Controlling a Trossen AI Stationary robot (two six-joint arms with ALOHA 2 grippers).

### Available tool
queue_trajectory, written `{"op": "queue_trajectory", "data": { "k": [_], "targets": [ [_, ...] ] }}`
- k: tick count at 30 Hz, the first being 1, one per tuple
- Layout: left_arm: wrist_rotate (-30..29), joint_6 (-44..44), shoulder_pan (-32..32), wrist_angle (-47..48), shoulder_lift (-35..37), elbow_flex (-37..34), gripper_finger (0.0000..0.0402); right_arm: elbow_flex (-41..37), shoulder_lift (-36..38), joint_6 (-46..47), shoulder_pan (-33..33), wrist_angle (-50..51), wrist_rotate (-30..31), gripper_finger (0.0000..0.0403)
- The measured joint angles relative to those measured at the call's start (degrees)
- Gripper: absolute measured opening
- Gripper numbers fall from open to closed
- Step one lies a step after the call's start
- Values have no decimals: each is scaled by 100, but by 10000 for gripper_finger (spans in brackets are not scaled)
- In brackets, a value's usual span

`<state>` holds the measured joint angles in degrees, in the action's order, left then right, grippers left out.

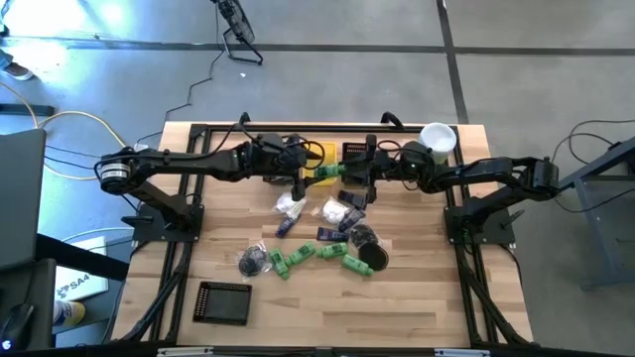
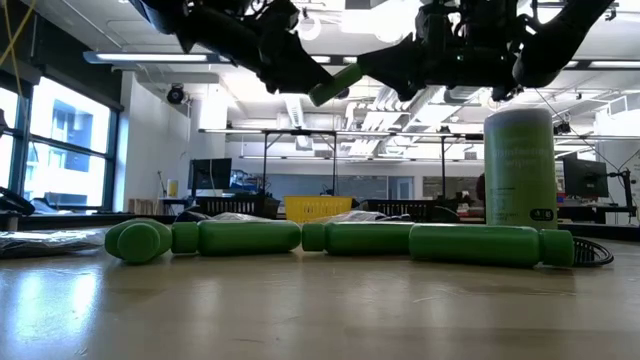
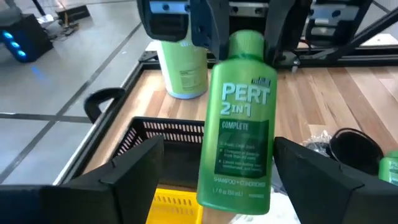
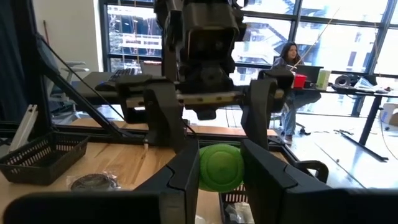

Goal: Pick & Place Travel size toiletries
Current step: Put the green shampoo bottle into the top right black bin

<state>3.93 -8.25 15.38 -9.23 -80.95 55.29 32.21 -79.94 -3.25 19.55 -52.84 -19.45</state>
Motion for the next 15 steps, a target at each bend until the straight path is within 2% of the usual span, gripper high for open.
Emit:
{"op": "queue_trajectory", "data": {
  "k": [6, 15],
  "targets": [
    [-313, 84, 2, 237, 299, 4, 291, 0, 0, 42, 48, 180, 59, 91],
    [-1027, 350, 2, 1003, 731, 7, 291, 0, 355, 42, 253, 1461, 843, 91]
  ]
}}
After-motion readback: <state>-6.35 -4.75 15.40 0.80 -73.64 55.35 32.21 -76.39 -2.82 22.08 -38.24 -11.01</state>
